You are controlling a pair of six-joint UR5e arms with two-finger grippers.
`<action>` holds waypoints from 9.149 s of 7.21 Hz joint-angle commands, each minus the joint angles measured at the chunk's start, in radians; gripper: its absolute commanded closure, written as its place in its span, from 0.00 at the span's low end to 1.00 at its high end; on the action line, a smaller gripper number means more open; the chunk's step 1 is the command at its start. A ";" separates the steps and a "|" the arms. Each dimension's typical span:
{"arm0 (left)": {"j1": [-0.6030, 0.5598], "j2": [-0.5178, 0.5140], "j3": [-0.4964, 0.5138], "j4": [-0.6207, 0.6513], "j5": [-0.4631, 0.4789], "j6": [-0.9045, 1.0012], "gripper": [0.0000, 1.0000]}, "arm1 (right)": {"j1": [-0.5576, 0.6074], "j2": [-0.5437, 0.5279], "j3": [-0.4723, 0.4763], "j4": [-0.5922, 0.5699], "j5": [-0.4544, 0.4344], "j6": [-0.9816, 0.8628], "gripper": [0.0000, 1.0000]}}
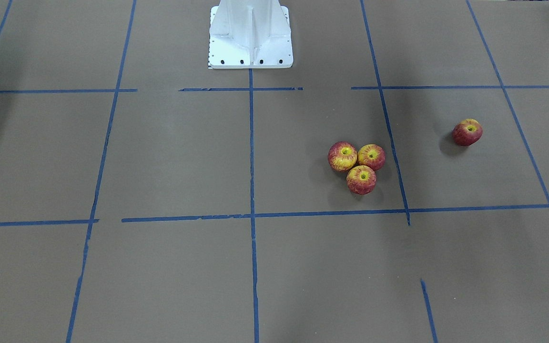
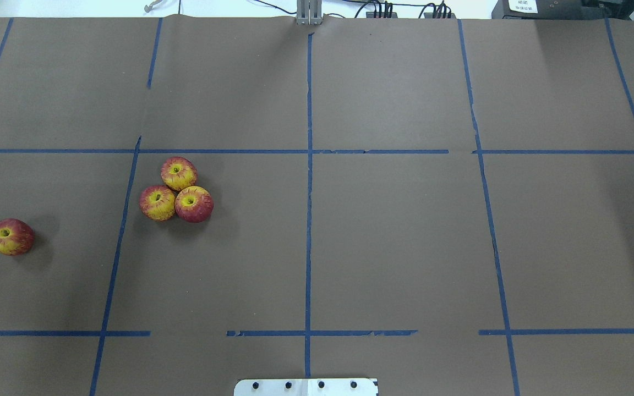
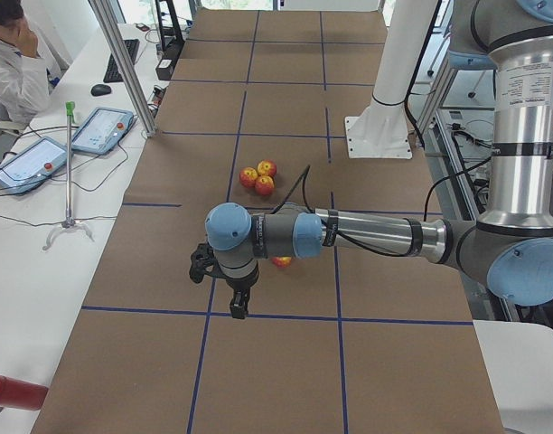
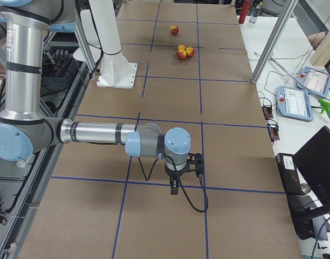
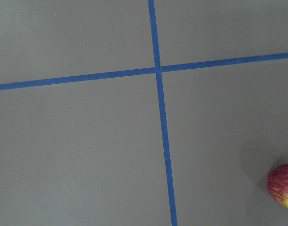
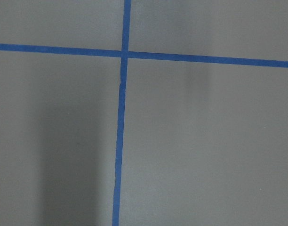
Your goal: Stack apples
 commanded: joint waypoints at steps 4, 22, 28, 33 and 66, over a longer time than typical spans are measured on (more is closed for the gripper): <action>0.011 0.030 -0.007 -0.052 -0.003 0.032 0.00 | 0.000 0.000 0.000 0.000 0.000 0.000 0.00; 0.717 0.101 -0.051 -0.544 0.223 -0.837 0.00 | 0.000 0.000 0.000 0.000 0.000 0.000 0.00; 0.741 0.072 0.000 -0.546 0.223 -0.827 0.04 | 0.000 0.000 0.000 0.000 0.002 0.000 0.00; 0.740 0.046 -0.062 -0.527 0.216 -0.835 1.00 | 0.000 0.000 0.000 0.000 0.000 0.000 0.00; 0.618 -0.262 -0.449 0.000 0.335 -1.252 0.00 | 0.000 0.000 0.000 0.000 0.000 0.000 0.00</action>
